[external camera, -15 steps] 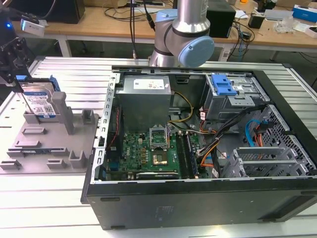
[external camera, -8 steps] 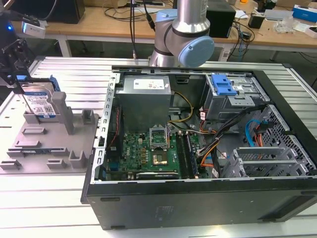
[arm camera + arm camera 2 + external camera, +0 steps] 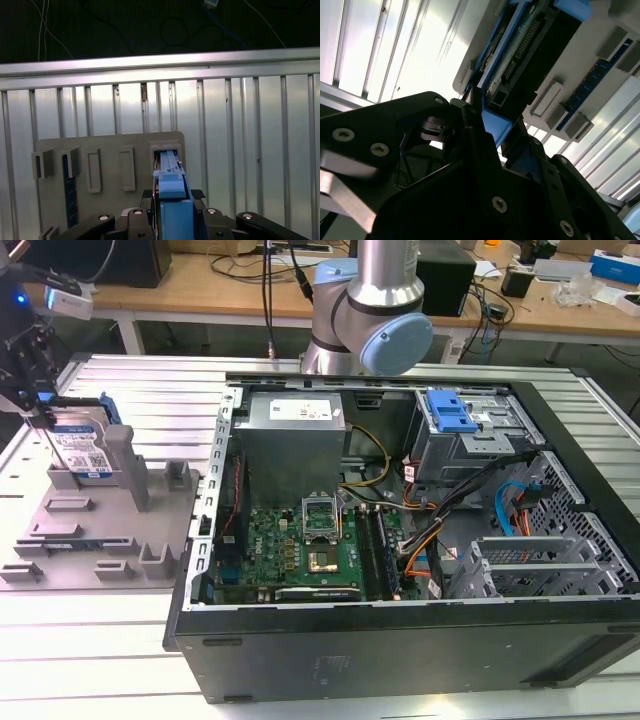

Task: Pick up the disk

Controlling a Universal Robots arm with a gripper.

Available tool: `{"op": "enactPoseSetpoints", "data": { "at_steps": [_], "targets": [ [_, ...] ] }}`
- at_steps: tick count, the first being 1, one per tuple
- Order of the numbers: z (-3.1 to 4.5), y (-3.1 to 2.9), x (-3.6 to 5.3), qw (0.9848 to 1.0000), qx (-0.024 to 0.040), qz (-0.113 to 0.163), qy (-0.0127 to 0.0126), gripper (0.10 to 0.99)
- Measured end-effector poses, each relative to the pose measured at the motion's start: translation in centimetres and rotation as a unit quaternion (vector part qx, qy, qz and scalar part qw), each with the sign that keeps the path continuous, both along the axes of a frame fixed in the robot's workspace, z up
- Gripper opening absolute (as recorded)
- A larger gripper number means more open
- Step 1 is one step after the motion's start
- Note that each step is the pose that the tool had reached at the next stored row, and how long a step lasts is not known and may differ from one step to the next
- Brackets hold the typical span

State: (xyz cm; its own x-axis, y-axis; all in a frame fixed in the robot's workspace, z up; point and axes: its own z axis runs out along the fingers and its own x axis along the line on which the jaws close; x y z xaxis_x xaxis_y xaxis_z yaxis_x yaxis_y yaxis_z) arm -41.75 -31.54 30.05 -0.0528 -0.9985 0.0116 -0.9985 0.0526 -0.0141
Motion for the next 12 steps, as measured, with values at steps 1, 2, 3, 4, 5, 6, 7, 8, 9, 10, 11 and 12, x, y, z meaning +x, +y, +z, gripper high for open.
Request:
{"op": "enactPoseSetpoints", "data": {
  "at_steps": [1, 2, 3, 4, 5, 6, 7, 8, 9, 10, 11, 12],
  "targets": [
    [-0.03, 0.00, 0.00, 1.0000, 0.0000, 0.000, 0.0000, 0.408],
    [-0.04, 0.00, 0.00, 1.0000, 0.0000, 0.000, 0.0000, 0.408],
    [-0.08, 0.00, 0.00, 1.0000, 0.0000, 0.000, 0.0000, 0.408],
    [-0.09, 0.00, 0.00, 1.0000, 0.0000, 0.000, 0.0000, 0.408],
    [-0.09, 0.00, 0.00, 1.0000, 0.0000, 0.000, 0.0000, 0.408],
    [-0.09, 0.00, 0.00, 1.0000, 0.0000, 0.000, 0.0000, 0.408],
    [-0.11, 0.02, 0.00, 1.0000, 0.0000, 0.000, -0.0002, 0.408],
    [-0.12, 0.05, 0.00, 1.0000, 0.0001, 0.000, -0.0002, 0.408],
    [-0.11, 0.15, 0.00, 1.0000, 0.0000, 0.000, -0.0001, 0.408],
    [-0.12, 0.21, 0.00, 1.0000, 0.0000, 0.000, -0.0001, 0.408],
    [-0.13, 0.28, 0.00, 1.0000, 0.0000, 0.000, -0.0001, 0.408],
    [-0.14, 0.30, 0.00, 1.0000, 0.0000, 0.000, 0.0000, 0.408]
  ]
}}
